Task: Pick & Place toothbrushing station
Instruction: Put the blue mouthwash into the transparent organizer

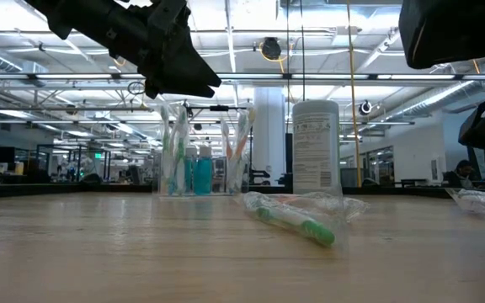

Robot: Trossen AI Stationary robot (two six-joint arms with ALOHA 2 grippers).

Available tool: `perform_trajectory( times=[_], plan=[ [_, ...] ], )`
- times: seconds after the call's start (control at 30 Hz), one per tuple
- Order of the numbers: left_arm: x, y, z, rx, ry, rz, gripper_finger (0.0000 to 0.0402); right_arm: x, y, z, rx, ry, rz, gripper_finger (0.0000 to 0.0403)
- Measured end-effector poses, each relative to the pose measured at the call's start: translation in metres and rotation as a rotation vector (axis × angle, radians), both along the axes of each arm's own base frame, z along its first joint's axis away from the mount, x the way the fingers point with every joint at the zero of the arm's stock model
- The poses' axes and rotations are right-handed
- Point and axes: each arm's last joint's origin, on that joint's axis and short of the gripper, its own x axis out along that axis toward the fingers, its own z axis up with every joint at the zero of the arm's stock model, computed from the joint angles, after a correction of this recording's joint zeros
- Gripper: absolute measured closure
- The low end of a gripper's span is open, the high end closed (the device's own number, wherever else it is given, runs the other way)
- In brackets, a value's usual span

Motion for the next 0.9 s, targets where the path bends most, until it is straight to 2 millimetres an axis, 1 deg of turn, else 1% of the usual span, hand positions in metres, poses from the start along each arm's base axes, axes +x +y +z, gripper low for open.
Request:
perform_trajectory(
  times=[0.13, 0.2, 0.37, 0.6, 0.73, 0.9],
  plan=[
    [0.000, 0.000, 0.000, 0.000, 0.000, 0.000, 0.0227, 0.001, -0.002, 0.000, -0.003, 0.000, -0.008, 0.0279],
    [0.000, 0.000, 0.000, 0.000, 0.000, 0.000, 0.0227, 0.004, -0.004, 0.000, -0.004, -0.013, -0.026, 0.0288],
    [0.000, 0.000, 0.000, -0.001, 0.000, 0.000, 0.0227, 0.012, -0.011, 0.003, 0.021, -0.028, -0.071, 0.0285],
    [0.000, 0.000, 0.000, 0.000, 0.000, 0.000, 0.0227, 0.020, -0.019, 0.004, 0.013, -0.062, -0.038, 0.0296],
    [0.000, 0.000, 0.000, 0.000, 0.000, 0.000, 0.0227, 0.025, -0.029, 0.012, 0.001, -0.083, -0.033, 0.0300],
    [0.000, 0.000, 0.000, 0.000, 0.000, 0.000, 0.0227, 0.028, -0.044, 0.027, -0.036, -0.110, -0.002, 0.0301]
  ],
)
